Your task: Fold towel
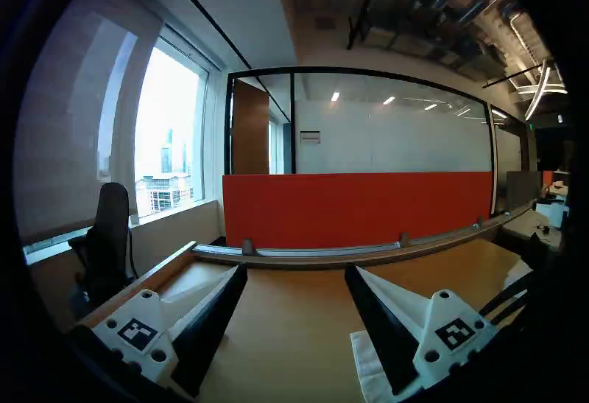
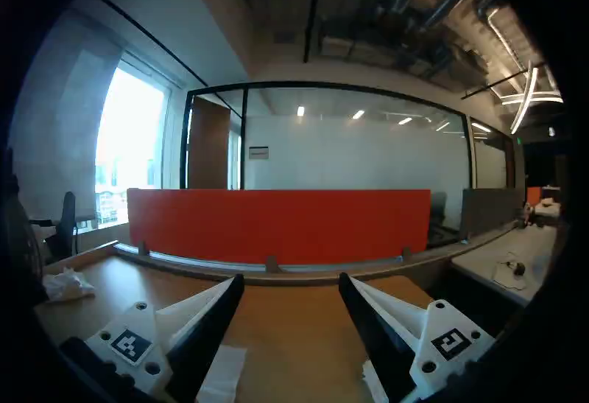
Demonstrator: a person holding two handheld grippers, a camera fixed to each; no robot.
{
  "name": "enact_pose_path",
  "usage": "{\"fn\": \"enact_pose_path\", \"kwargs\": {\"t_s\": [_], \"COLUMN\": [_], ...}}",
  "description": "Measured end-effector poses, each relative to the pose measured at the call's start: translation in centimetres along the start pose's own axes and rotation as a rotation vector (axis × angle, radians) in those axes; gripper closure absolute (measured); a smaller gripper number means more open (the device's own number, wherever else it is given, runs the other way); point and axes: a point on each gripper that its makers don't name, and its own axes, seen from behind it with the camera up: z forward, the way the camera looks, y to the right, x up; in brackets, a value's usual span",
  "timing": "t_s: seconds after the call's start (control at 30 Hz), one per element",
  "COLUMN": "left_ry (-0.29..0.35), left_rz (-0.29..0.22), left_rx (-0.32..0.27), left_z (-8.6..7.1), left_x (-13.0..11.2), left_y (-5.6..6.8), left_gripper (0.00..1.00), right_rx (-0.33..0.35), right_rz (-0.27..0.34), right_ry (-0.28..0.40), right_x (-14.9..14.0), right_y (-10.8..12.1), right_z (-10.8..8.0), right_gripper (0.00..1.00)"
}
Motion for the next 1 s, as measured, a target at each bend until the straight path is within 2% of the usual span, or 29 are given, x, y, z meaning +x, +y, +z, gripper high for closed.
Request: {"fn": "enact_pose_path", "kwargs": {"t_s": [0.17, 0.37, 0.57, 0.77, 1.0], "left_ry": [-0.014, -0.052, -0.11, -0.162, -0.215], "left_rz": [0.01, 0.036, 0.068, 0.067, 0.084], "left_rx": [-0.009, -0.073, -0.17, -0.295, -0.384], "left_z": [0.0, 0.1, -0.1, -0.7, -1.1], "left_x": [1.0, 1.0, 0.3, -0.4, -1.8], "left_y": [0.0, 1.2, 3.2, 6.1, 7.9], "left_gripper": [0.01, 0.02, 0.02, 0.02, 0.02], "right_rx": [0.004, 0.043, 0.154, 0.252, 0.341], "right_rz": [0.001, -0.023, -0.068, -0.115, -0.149], "right_ry": [-0.011, -0.045, -0.114, -0.162, -0.219], "right_x": [0.9, 0.7, -0.1, -0.5, -1.8], "right_y": [-0.2, -1.1, -3.4, -5.5, -7.3], "right_z": [0.2, 0.4, -0.1, -0.8, -1.7], "right_gripper": [0.01, 0.01, 0.01, 0.0, 0.0]}}
